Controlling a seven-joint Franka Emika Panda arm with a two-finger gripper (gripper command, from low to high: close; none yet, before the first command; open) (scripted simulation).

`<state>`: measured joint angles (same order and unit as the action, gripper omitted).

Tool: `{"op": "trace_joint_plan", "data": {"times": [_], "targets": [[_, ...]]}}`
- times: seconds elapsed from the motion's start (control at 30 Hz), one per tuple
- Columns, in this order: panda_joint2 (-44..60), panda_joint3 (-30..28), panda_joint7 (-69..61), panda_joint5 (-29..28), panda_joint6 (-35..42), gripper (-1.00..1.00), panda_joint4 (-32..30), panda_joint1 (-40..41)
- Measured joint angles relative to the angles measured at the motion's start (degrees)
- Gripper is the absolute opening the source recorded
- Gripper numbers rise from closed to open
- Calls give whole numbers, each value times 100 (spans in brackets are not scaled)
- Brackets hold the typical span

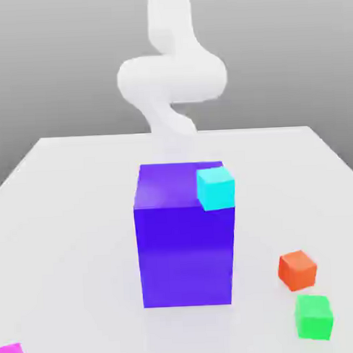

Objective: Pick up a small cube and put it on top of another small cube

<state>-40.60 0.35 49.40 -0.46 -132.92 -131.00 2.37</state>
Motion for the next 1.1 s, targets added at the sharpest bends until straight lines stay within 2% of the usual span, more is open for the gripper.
{"op": "trace_joint_plan", "data": {"times": [0.33,0.63,0.83,1.1], "targets": [[2114,36,1461,-213,-457,0,315,853],[3982,-206,2666,-272,-857,0,594,1426],[5226,-378,3300,-68,-1132,0,778,1694],[6886,-524,3816,486,-1612,0,1046,2059]]}}
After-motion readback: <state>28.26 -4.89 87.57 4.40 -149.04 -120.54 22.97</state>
